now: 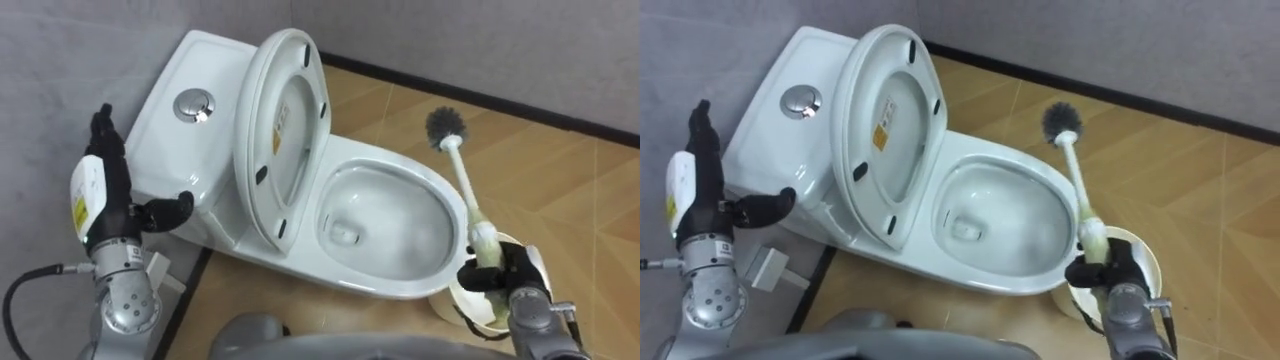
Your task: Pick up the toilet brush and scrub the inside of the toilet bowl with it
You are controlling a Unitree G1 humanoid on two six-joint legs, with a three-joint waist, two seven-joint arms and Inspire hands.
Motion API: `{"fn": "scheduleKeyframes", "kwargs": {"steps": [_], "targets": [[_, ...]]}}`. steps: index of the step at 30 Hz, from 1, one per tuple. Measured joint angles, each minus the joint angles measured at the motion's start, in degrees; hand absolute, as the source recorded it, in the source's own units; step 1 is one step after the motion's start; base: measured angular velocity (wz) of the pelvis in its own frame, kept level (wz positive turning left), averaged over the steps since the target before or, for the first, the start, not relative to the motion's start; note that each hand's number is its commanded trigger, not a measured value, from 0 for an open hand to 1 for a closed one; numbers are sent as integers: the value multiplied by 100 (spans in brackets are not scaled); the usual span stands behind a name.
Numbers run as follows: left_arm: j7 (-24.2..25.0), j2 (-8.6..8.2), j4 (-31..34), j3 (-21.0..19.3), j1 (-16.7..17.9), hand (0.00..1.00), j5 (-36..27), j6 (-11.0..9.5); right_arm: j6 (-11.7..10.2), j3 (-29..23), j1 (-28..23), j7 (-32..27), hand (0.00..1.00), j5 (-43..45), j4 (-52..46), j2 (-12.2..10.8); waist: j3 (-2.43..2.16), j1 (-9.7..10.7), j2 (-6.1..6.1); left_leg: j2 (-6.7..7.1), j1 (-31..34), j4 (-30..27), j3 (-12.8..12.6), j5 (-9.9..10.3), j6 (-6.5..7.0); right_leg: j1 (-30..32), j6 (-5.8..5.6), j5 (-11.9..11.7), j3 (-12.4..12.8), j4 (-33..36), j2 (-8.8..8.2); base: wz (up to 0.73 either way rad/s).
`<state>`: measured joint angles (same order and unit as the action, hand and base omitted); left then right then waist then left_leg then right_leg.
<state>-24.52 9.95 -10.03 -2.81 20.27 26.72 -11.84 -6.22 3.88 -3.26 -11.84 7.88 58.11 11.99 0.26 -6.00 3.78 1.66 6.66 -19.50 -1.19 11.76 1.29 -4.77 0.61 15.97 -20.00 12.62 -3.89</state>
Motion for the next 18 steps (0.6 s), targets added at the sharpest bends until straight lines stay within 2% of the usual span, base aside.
{"fn": "scheduleKeyframes", "kwargs": {"steps": [6,12,18], "targets": [[184,89,-22,132,-20,0,47,9,8,23,25,321,100,443,175,25,5,-33,12,1,-1,-2,2,0,0,-16,0,0,-48,1,-3,3],[556,209,-323,300,-4,0,47,175,214,39,17,563,100,728,202,57,22,-29,8,-2,9,4,-32,11,7,7,-6,-4,12,4,1,-4],[671,239,-469,343,22,0,303,228,253,-31,30,680,100,1267,138,249,-6,37,-44,4,71,10,-29,23,7,78,-17,-13,50,32,6,-2]]}}
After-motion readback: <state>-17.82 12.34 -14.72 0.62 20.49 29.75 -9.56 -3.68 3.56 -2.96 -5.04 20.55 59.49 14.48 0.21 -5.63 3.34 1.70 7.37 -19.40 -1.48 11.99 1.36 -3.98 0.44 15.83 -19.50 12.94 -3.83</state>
